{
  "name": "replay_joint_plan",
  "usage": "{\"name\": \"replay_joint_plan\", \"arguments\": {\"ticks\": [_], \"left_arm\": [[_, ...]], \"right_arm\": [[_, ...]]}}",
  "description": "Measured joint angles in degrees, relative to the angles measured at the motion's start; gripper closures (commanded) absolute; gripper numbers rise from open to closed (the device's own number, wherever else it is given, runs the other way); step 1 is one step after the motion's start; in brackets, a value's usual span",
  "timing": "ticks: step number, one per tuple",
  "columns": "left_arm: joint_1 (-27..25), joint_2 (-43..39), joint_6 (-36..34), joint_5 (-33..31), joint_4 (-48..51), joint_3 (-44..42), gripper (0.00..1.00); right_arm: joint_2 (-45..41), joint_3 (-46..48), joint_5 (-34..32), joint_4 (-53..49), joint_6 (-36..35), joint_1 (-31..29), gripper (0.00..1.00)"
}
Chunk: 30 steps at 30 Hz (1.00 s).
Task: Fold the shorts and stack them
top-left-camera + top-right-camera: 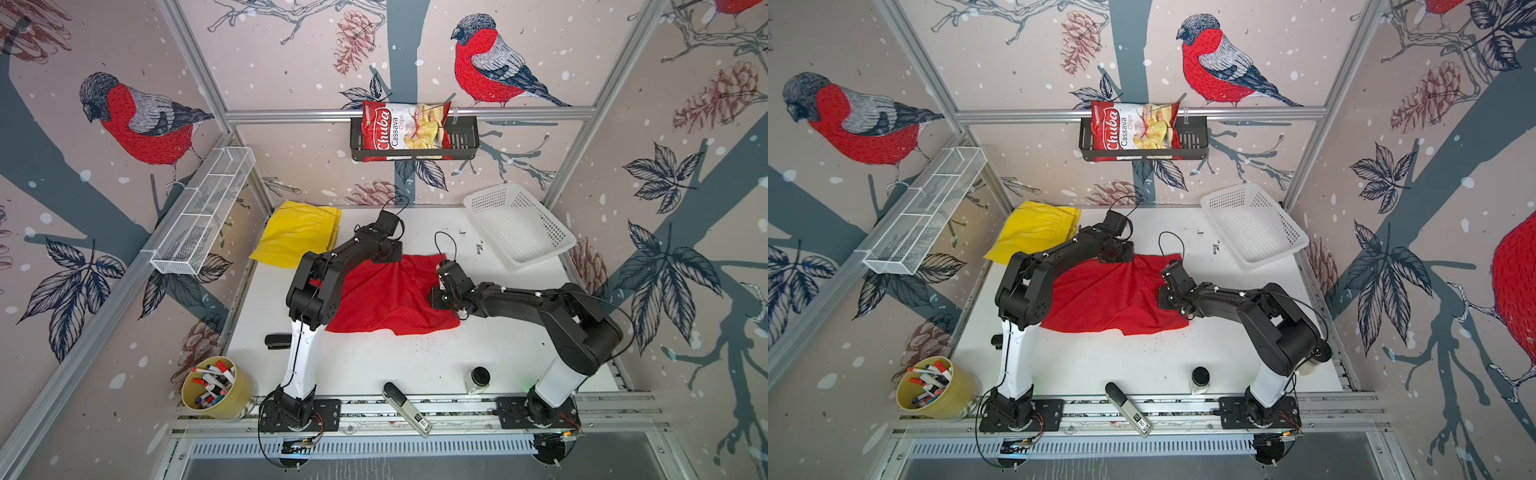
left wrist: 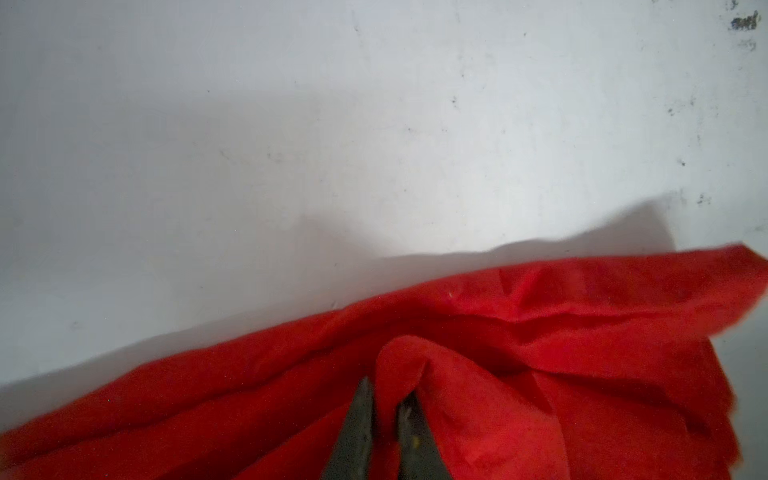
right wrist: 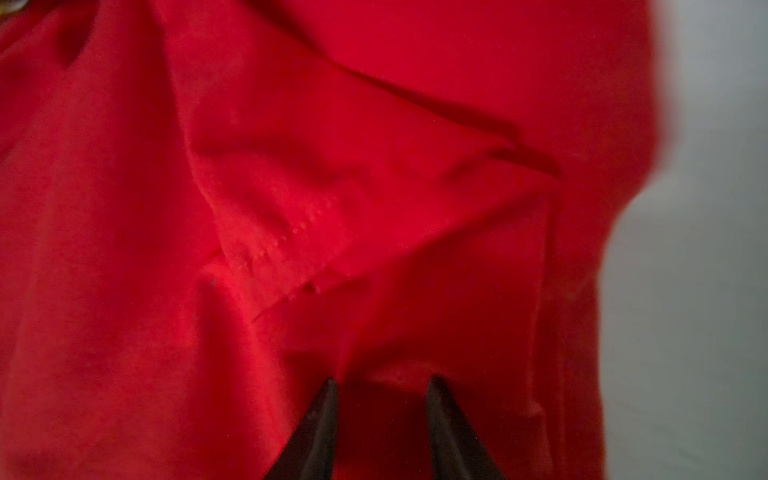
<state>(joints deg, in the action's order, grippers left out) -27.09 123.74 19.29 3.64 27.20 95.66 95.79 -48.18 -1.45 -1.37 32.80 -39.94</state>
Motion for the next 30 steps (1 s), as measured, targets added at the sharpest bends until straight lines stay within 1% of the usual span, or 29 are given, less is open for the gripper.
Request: {"name": "replay_joint_plan", "arguments": {"ticks": [3, 5, 9, 13, 15, 18, 20, 22, 24, 26, 29, 30], "left_arm": [[-0.24, -0.68, 0.24, 0.74, 0.02, -0.26, 0.58], [-0.55, -1.44, 0.28, 1.09, 0.07, -0.26, 0.46], [-0.85, -4.37, 0.48, 2.25, 0.83, -0.39, 0.36], [-0.87, -10.49, 1.86, 0.59, 2.08, -2.38, 0.35], [-0.87, -14.38, 3.41, -1.38, 2.80, -4.87, 0.37], [-0.68, -21.51, 5.40, -5.40, 3.54, -11.69, 0.46], [-0.42, -26.32, 7.52, -8.04, 3.52, -18.36, 0.55], [0.09, -29.94, 9.38, -10.43, 4.15, -24.81, 0.58], [1.27, -32.50, 11.08, -11.89, 4.81, -30.60, 0.58], [3.72, -34.29, 12.70, -12.70, 4.74, -36.35, 0.58], [7.80, -34.62, 14.36, -12.83, 3.74, -41.88, 0.59], [8.85, -34.45, 14.99, -12.85, 3.23, -42.84, 0.59]], "right_arm": [[-2.69, -0.70, -5.07, 0.09, -4.31, 0.35, 0.55], [-3.61, -1.09, -6.78, 0.92, -7.91, -0.04, 0.51], [-4.68, -1.09, -9.38, 1.77, -14.75, -2.03, 0.41], [-3.26, -2.43, -11.13, 3.06, -20.35, -4.66, 0.38], [-0.72, -4.31, -11.98, 3.80, -22.45, -5.53, 0.38], [3.39, -6.84, -12.68, 4.48, -24.41, -6.14, 0.38], [6.45, -8.63, -13.14, 4.92, -25.53, -6.14, 0.38], [8.98, -10.01, -13.27, 5.31, -26.71, -6.01, 0.43], [11.08, -11.19, -13.18, 5.29, -26.88, -5.57, 0.52], [12.52, -12.55, -13.07, 5.01, -27.04, -4.76, 0.65], [12.55, -14.16, -13.05, 3.28, -27.02, -3.48, 0.88], [12.09, -14.47, -13.03, 2.78, -26.99, -3.10, 0.94]]}}
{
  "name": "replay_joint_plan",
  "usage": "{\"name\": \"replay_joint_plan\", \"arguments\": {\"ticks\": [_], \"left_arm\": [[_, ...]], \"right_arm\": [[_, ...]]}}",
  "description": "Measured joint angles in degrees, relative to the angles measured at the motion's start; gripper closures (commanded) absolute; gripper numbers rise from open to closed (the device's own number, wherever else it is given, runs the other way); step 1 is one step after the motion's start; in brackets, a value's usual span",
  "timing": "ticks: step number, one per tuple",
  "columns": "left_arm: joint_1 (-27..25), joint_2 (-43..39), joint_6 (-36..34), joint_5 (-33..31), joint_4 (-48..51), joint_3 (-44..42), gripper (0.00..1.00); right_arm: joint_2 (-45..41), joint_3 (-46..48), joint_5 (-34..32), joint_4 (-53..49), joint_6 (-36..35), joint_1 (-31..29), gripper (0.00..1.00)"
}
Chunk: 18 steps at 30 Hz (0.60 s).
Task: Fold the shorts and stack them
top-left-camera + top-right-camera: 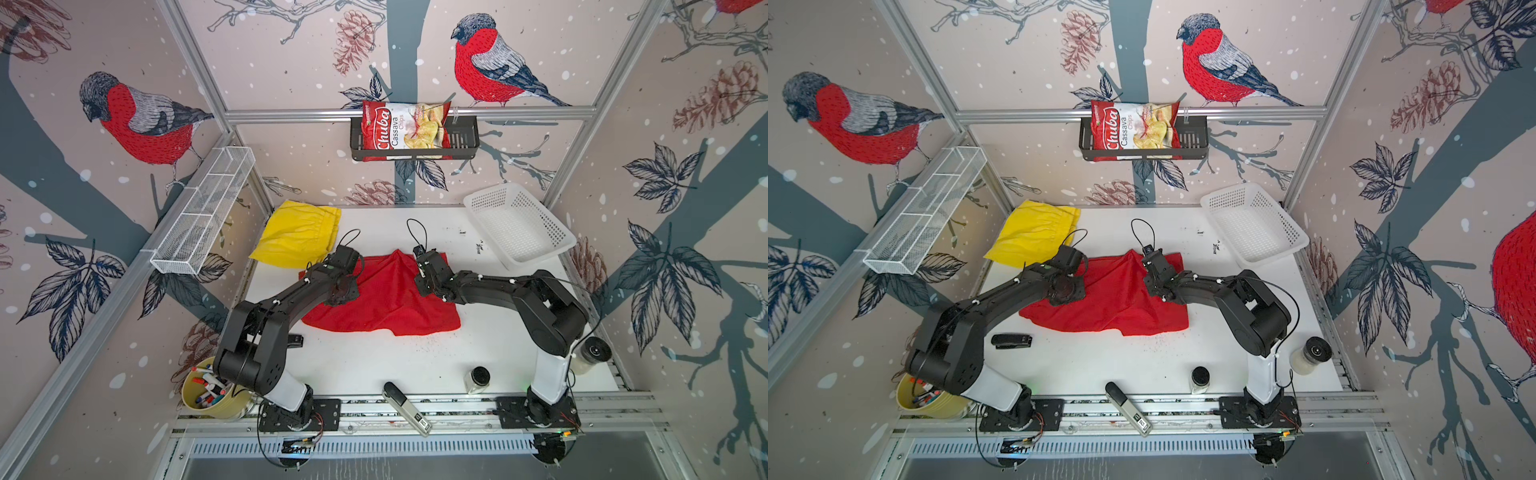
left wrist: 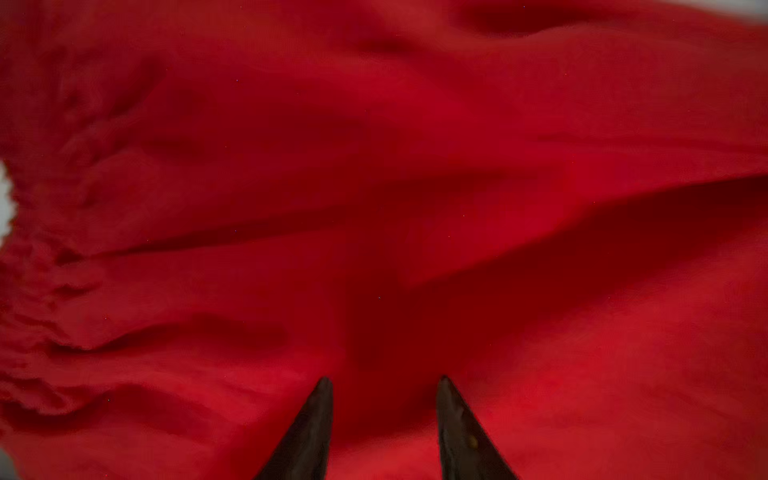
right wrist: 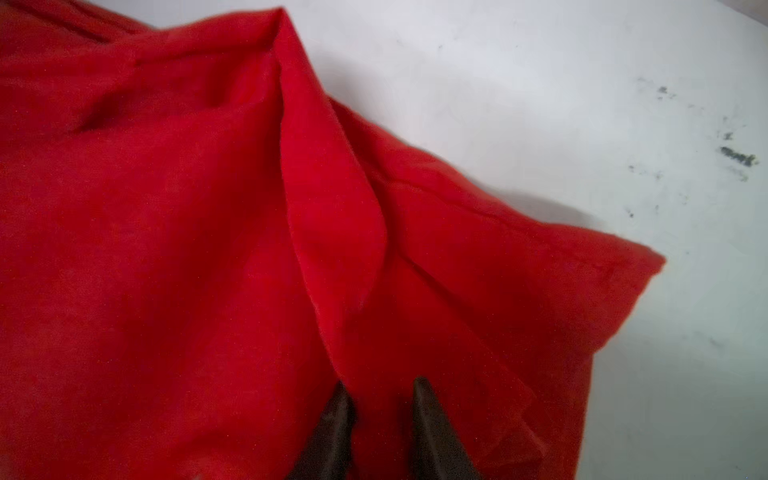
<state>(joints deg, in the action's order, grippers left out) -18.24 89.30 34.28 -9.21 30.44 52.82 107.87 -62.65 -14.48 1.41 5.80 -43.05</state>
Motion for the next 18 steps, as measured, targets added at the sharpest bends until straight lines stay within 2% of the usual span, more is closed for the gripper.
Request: {"name": "replay_joint_plan", "arguments": {"ticks": [2, 11, 15, 18], "left_arm": [[1.95, 1.03, 0.44, -0.04, -1.60, -0.74, 0.59], [3.32, 7.08, 3.19, -1.90, -7.74, -0.70, 0.62], [3.30, 8.48, 3.21, -4.02, -10.88, -0.79, 0.62], [3.30, 9.38, 3.21, -4.94, -12.68, -0.92, 0.62]], "right_arm": [[-2.19, -0.31, 0.20, -1.90, 0.20, 0.81, 0.99], [-12.41, -6.36, 3.28, -12.61, 3.89, 6.91, 0.99], [-12.07, -10.23, 7.96, -17.49, 6.58, 12.66, 0.99], [-7.34, -14.40, 12.35, -20.28, 8.11, 16.79, 0.99]]}}
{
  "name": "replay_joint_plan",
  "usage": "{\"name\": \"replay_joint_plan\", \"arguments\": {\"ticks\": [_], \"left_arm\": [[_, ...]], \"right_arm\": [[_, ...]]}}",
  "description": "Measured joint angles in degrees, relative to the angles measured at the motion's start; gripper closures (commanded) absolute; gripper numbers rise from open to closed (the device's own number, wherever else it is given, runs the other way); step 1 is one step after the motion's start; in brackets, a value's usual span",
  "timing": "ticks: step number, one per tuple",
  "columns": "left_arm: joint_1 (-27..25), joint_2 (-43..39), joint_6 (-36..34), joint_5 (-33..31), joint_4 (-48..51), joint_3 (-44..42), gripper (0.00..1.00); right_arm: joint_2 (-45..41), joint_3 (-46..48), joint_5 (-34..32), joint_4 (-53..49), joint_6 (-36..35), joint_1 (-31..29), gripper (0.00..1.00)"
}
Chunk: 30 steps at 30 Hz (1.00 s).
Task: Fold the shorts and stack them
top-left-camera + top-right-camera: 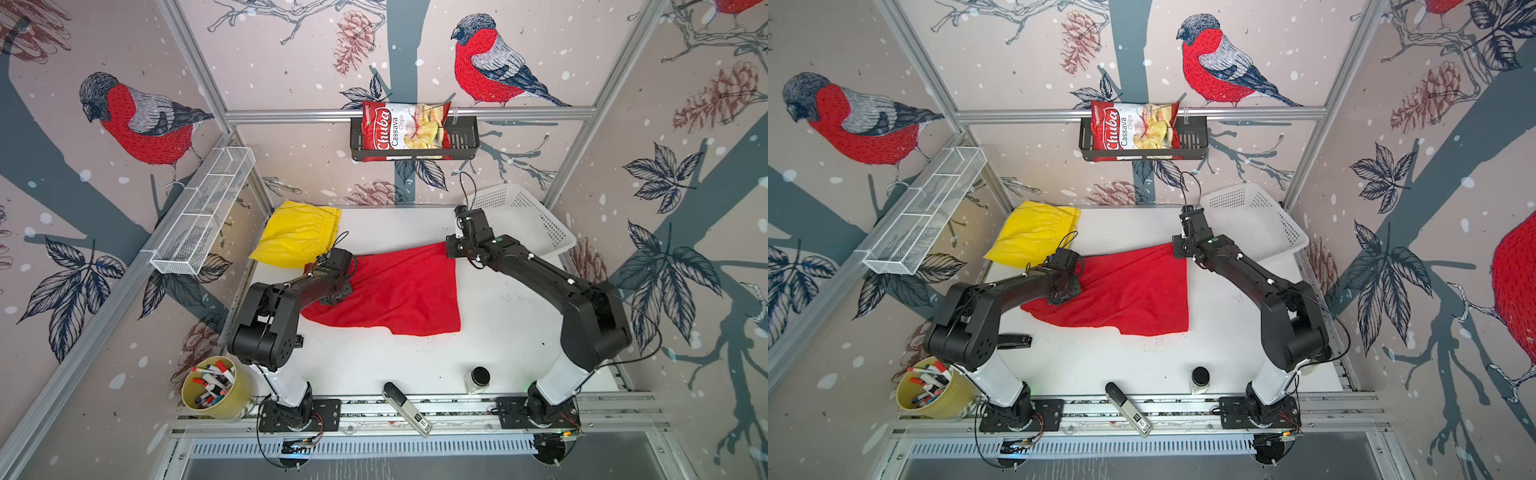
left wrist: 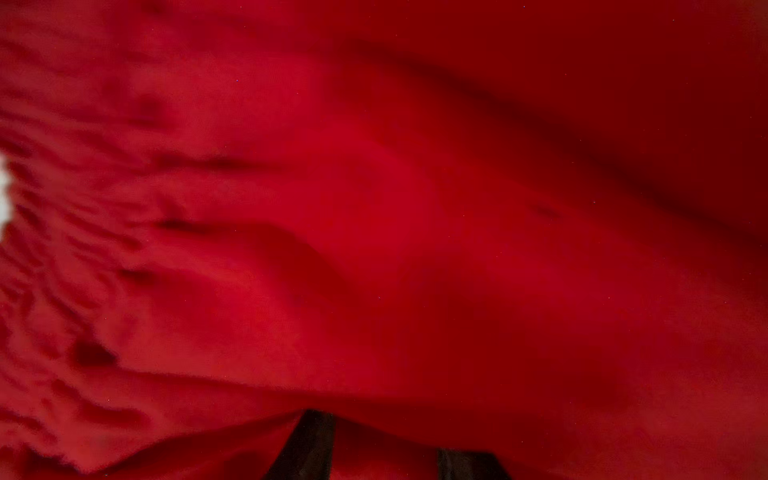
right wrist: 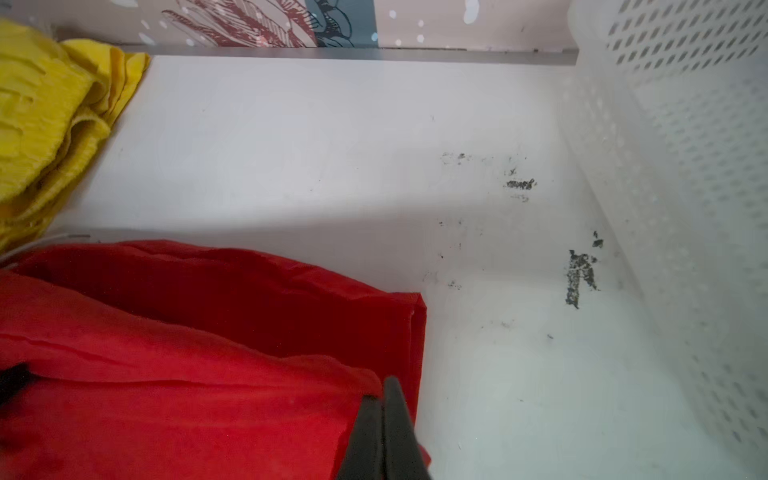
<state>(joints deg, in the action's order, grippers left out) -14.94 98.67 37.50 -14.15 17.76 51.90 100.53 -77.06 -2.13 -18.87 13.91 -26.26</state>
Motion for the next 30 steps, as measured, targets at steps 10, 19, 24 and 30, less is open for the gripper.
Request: {"name": "replay_joint_plan", "arguments": {"ticks": [10, 19, 24, 30], "left_arm": [[0.07, 2.45, -0.02, -2.32, -2.56, 1.05, 0.63], [0.20, 2.84, 0.00, -0.98, -0.46, 4.15, 0.55], [-0.11, 0.50, 0.07, 2.89, 4.31, 7.19, 0.42], [-0.52, -7.61, 0.07, 3.43, 7.23, 8.50, 0.40]], "right_arm": [[24.02, -17.49, 2.01, -5.16, 0.90, 2.86, 0.77], [13.62, -10.88, -12.17, -4.39, 1.03, 0.09, 0.39], [-3.17, 4.52, -14.82, -2.16, 3.82, -4.48, 0.37], [-14.45, 25.29, -3.43, -2.58, 11.98, -5.88, 0.37]]}}
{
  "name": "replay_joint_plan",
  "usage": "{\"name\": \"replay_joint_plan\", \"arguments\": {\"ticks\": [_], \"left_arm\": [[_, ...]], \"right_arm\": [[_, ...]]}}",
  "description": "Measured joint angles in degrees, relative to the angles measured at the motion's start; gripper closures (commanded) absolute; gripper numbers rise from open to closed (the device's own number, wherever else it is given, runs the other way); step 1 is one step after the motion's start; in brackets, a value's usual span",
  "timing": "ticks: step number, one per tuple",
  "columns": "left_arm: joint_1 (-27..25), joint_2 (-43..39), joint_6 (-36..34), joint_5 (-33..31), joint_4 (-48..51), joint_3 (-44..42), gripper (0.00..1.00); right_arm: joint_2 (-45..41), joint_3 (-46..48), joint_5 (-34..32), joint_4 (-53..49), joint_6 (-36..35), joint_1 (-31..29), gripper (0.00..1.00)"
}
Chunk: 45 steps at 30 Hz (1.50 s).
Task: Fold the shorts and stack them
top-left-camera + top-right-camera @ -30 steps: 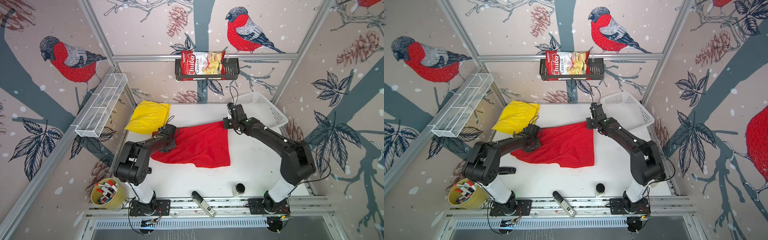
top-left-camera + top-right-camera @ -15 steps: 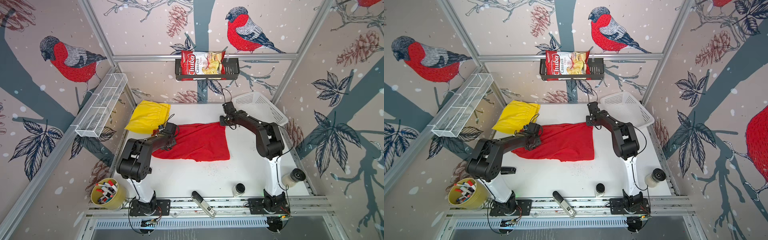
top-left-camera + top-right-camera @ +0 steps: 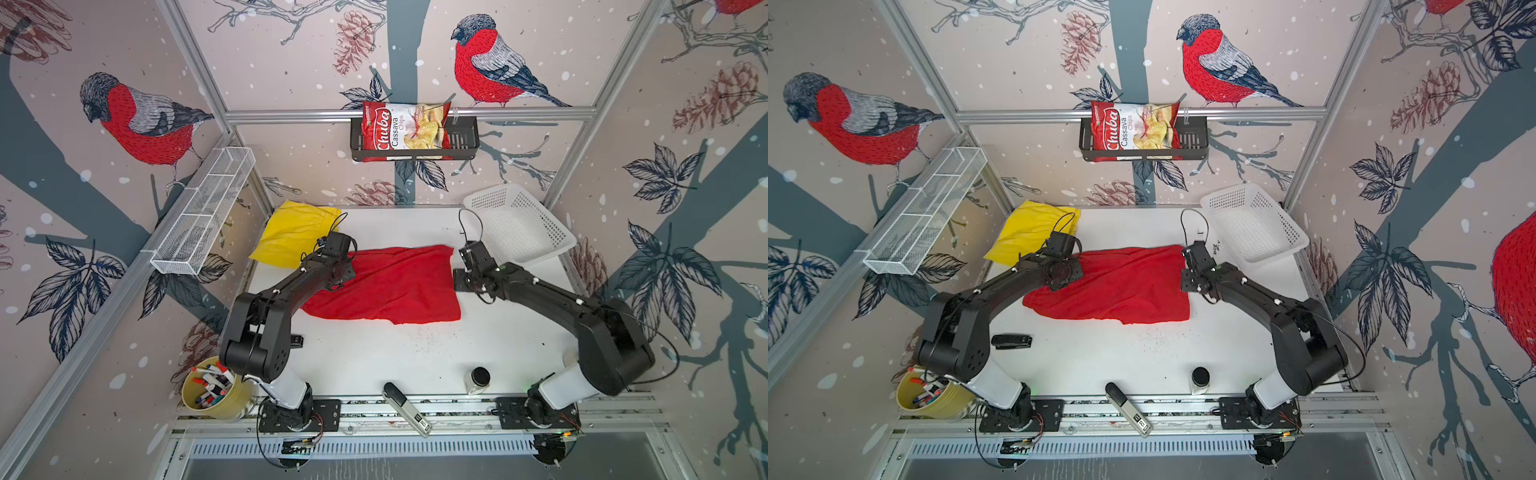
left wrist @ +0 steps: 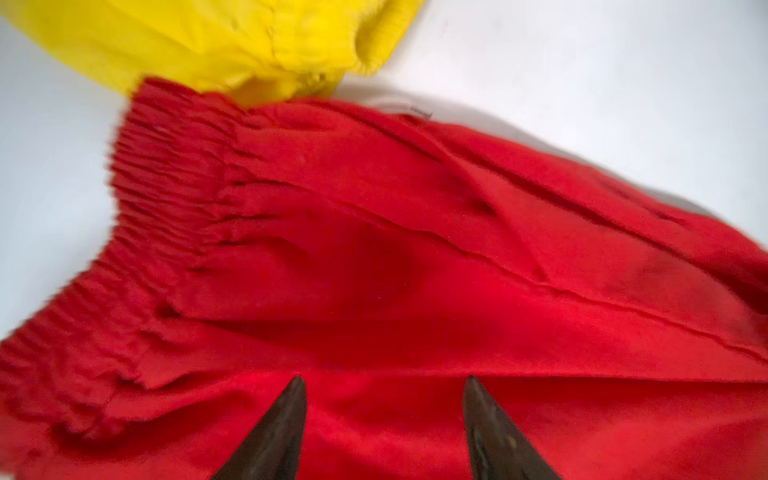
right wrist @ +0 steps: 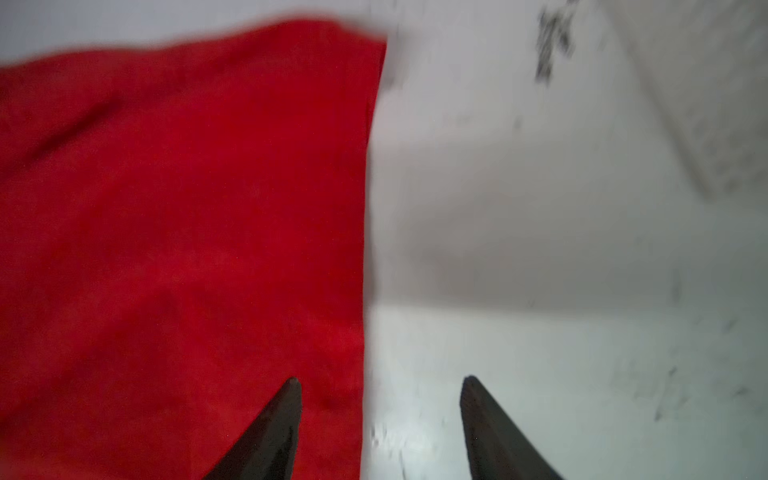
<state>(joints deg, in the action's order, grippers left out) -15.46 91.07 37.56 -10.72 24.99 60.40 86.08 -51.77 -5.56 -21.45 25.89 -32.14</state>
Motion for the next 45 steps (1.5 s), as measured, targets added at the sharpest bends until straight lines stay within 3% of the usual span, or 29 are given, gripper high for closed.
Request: {"name": "replay_joint_plan", "arguments": {"ticks": [4, 10, 11, 13, 16, 24, 32, 35, 39, 41, 42, 45], "left_arm": [[-0.07, -4.42, 0.00, -1.11, 0.98, -3.43, 0.40], [-0.04, -4.00, 1.05, -1.40, 0.61, -8.81, 0.42], [-0.04, -3.54, 1.18, -1.42, 0.22, -9.35, 0.42], [0.04, -2.43, 1.46, -1.44, -0.37, -10.25, 0.42], [0.39, -0.87, 1.66, -1.49, -1.25, -10.56, 0.42], [1.64, 1.84, 1.99, -1.31, -4.42, -12.50, 0.43], [1.53, 2.16, 2.01, 1.55, -8.72, -12.70, 0.44], [-1.01, 0.46, 2.73, 3.65, -6.91, -12.24, 0.42], [-7.04, -3.10, 3.58, 6.62, -3.28, -8.33, 0.40], [-7.61, -5.38, 4.46, 7.52, -1.86, -7.10, 0.39], [-7.61, -7.37, 4.83, 7.50, -0.50, -6.67, 0.39], [-7.67, -13.46, 5.90, 6.99, 2.91, -5.16, 0.45]], "right_arm": [[-2.43, 7.34, 6.99, 2.40, 4.07, -0.98, 0.33], [-0.79, 9.94, 14.14, 8.63, 7.21, -1.42, 0.33], [-0.26, 10.01, 14.62, 9.40, 7.26, -1.57, 0.36], [0.81, 10.23, 15.58, 10.88, 7.50, -1.68, 0.54], [1.60, 10.78, 16.09, 12.07, 7.54, -1.27, 0.97], [-3.06, 14.14, 14.10, 10.21, 6.49, 8.55, 1.00], [-3.23, 13.88, 12.74, 8.31, 5.03, 10.45, 0.88], [-3.28, 9.42, 6.78, 4.52, 4.02, 10.80, 0.52], [-6.73, 1.68, -2.25, 1.20, 3.80, 10.56, 0.29], [-9.42, -1.09, -6.60, 1.18, 3.96, 9.09, 0.18], [-10.95, -2.36, -9.18, 1.25, 3.91, 7.54, 0.00], [-14.93, -4.42, -15.69, 3.32, 1.90, -0.15, 0.01]]}}
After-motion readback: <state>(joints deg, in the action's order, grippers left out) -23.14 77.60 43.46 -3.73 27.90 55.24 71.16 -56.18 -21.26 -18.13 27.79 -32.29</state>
